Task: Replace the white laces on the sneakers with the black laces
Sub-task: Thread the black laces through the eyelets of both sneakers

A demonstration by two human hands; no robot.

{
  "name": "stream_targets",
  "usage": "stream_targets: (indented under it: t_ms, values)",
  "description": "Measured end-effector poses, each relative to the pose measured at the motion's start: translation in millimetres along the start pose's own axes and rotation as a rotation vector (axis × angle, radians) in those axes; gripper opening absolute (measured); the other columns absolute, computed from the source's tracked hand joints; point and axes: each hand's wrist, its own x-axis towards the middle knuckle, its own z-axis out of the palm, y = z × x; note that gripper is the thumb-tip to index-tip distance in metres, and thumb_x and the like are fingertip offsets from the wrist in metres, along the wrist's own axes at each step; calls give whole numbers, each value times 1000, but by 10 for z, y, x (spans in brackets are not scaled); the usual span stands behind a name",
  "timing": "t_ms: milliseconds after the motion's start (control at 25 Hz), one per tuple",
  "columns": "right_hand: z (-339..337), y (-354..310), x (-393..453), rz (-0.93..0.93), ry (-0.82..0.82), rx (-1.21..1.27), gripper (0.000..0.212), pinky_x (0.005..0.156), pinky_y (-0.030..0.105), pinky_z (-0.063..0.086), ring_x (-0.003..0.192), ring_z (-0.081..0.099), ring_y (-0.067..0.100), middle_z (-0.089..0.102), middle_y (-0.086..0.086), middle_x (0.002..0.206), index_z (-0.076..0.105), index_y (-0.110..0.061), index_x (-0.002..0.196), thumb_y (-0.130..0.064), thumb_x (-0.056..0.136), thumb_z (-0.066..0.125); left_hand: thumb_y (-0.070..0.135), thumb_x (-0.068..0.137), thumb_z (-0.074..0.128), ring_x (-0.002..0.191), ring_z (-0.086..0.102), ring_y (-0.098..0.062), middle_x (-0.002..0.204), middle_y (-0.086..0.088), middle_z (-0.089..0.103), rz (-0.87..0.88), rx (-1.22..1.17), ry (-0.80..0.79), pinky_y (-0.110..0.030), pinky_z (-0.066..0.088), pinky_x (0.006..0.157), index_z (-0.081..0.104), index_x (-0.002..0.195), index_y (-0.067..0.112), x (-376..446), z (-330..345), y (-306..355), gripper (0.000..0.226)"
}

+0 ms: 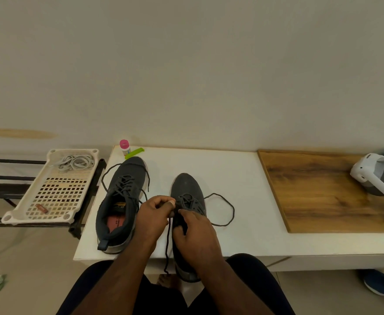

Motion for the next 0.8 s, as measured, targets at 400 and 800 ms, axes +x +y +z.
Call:
stream_targets:
  t_ms: [400,800]
  values:
    - [44,38,-17,36,-18,22,44,99,13,28,124,49,5,57,-13,137,51,-32,141,-33,97,49,21,97,58,91,61,-7,102,9,68,244,569,-86,-23,46,84,68,112,25,60,-62,-94,19]
    - [32,42,-27,32,-20,43,46,96,12,28,125,48,5,56,-13,138,51,-31,140,-31,95,50,14,101,46,66,61,-21,73,-5,58,203,-242,144,-36,58,72,50,92,14,14,-121,179,10]
